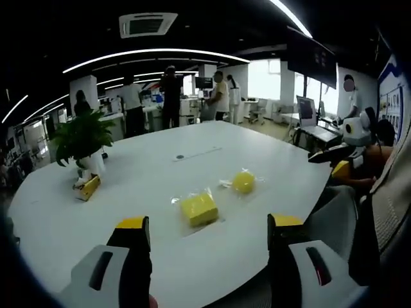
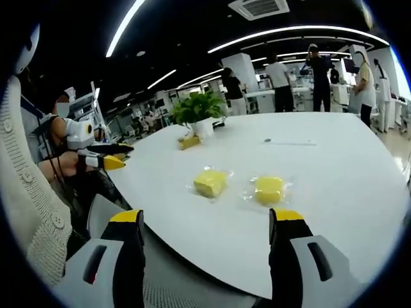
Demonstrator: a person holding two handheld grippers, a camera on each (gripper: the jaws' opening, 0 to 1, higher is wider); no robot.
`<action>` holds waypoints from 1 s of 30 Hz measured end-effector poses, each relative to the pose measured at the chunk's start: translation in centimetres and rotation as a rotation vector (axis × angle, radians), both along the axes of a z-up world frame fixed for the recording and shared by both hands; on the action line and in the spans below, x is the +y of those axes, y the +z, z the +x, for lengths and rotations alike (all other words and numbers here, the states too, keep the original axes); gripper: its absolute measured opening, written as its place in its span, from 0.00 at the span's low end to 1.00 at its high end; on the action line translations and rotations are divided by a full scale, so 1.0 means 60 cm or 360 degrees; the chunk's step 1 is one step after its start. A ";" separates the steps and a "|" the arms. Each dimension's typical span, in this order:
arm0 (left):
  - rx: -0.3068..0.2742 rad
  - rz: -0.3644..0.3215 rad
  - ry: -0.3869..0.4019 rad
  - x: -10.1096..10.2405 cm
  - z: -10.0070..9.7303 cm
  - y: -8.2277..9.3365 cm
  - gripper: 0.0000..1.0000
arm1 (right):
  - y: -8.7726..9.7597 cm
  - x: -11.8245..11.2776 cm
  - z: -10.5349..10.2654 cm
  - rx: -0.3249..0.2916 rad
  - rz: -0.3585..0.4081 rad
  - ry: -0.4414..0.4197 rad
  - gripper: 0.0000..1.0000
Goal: Compare the silicone blocks by pressing each to a similar depth, holding the contact briefly, and releasing to observe deformation and rebound differences across the visible hardness samples.
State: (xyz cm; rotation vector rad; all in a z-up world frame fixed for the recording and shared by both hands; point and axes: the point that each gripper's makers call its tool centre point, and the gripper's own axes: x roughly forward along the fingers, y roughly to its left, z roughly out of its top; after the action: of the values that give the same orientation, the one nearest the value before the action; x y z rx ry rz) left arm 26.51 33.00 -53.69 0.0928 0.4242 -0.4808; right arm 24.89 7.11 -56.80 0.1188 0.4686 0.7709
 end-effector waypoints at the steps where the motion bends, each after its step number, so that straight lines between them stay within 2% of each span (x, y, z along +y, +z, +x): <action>1: 0.0000 0.0000 0.0001 0.000 0.001 -0.001 0.73 | 0.001 0.000 -0.001 -0.0001 0.0005 0.0003 0.74; 5: 0.0003 0.0002 -0.0018 -0.007 0.002 -0.004 0.73 | 0.009 0.003 0.001 0.0005 0.0070 -0.0008 0.74; 9: 0.0001 -0.0001 -0.0030 -0.010 0.003 -0.003 0.73 | 0.004 0.005 0.000 0.0002 0.0023 0.0010 0.74; 22: 0.0004 0.0005 -0.0035 -0.007 0.004 -0.004 0.73 | 0.014 0.010 0.002 -0.0011 0.0031 0.0028 0.73; 30: -0.0068 -0.0057 -0.0022 -0.006 0.006 0.016 0.72 | 0.013 0.010 -0.001 -0.0007 0.0043 0.0026 0.73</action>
State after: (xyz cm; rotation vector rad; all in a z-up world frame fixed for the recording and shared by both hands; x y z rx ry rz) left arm 26.85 32.65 -52.70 0.0714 0.3728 -0.4992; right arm 24.85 7.71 -56.02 0.1383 0.4555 0.7935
